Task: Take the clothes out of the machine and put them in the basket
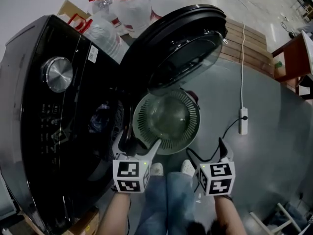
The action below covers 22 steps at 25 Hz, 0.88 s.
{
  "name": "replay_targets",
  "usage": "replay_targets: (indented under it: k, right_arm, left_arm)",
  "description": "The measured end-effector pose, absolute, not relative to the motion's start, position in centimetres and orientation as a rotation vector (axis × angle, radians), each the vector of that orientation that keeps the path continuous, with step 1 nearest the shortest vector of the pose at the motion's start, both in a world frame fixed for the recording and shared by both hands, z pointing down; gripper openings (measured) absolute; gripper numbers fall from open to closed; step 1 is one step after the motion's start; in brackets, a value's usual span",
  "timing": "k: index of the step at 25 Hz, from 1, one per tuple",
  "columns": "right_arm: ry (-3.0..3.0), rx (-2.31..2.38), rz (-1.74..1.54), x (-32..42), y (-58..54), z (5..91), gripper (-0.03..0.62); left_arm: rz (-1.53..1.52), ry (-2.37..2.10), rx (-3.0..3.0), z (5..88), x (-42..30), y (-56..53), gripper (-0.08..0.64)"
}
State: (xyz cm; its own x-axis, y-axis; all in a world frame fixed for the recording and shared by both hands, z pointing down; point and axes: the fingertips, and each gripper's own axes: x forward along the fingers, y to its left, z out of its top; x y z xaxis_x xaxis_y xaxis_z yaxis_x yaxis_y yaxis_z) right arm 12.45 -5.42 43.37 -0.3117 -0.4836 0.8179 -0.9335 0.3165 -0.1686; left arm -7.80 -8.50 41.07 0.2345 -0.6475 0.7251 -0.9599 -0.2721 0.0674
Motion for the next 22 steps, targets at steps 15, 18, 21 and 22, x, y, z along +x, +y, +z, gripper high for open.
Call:
replay_targets:
  k: [15,18,21,22]
  right_arm:
    - [-1.945,1.154,0.861,6.2,-7.0,53.0,0.500]
    - [-1.967,1.115,0.829,4.7,-7.1,53.7,0.497]
    - [-1.970,1.089,0.836,3.6,-7.2,54.6,0.494]
    - [-1.967,1.085,0.840,3.3,-7.2,55.0,0.492]
  left_arm:
    - [0.930,-1.626,1.897,50.4,-16.0,-8.3,0.483]
    - [0.973,-1.698,1.856,50.4,-19.0,-8.6,0.483]
    - [1.023,-1.779,1.826,50.0,-21.7,-9.0,0.483]
    - [1.038,-1.808,1.809,50.0,-22.5,-9.2,0.483]
